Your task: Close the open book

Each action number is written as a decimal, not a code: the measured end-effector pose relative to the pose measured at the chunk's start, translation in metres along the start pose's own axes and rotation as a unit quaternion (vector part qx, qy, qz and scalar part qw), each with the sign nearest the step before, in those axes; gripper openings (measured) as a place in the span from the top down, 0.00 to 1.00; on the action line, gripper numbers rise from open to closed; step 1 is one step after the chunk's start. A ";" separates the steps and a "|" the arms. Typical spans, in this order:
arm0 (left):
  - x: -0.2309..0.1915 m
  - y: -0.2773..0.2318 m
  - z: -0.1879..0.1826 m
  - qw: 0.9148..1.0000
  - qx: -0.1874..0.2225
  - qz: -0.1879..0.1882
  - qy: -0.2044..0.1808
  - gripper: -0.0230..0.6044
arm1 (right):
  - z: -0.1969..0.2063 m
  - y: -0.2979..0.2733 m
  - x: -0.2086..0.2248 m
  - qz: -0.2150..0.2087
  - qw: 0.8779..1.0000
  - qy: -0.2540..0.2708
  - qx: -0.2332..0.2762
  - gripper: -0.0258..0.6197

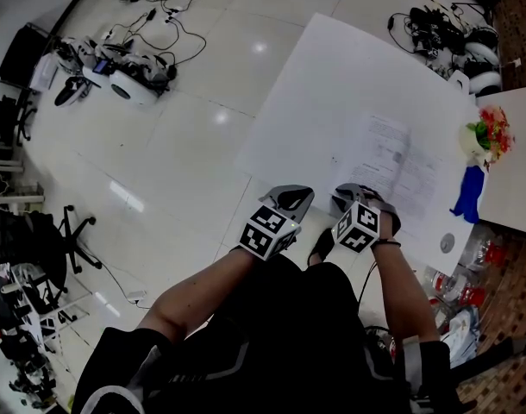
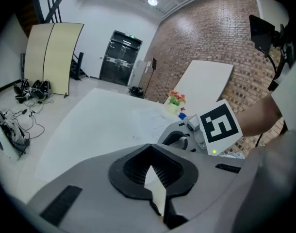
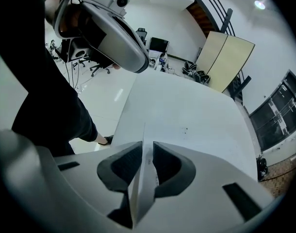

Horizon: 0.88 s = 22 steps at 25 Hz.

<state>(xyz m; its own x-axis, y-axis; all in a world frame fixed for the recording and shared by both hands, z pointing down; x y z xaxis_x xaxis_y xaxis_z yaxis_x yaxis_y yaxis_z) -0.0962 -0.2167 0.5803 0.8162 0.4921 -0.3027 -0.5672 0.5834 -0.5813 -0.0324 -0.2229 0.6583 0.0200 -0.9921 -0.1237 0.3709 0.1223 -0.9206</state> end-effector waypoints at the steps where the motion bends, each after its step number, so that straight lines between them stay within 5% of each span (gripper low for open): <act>1: 0.000 0.000 0.000 1.000 0.000 0.000 0.000 0.97 | 0.000 0.000 0.000 0.001 1.000 0.000 0.001 0.86; 22: 0.001 0.001 -0.012 1.000 0.006 0.004 -0.017 0.97 | -0.007 0.030 0.011 0.051 0.992 -0.085 0.072 0.96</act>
<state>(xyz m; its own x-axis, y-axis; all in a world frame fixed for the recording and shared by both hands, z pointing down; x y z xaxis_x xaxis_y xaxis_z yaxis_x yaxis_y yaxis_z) -0.0948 -0.2232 0.5704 0.8073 0.5182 -0.2824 -0.5757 0.5860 -0.5703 -0.0274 -0.2296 0.6263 0.2153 -0.9668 -0.1375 0.4881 0.2285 -0.8424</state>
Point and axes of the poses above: the fingertips, and each gripper's own axes: y backward along the fingers, x to its right, z out of its underside, the point moved 1 cm from there along y, backward along the fingers, and after that the axes turned 4 degrees about -z, right-handed, at the moved point
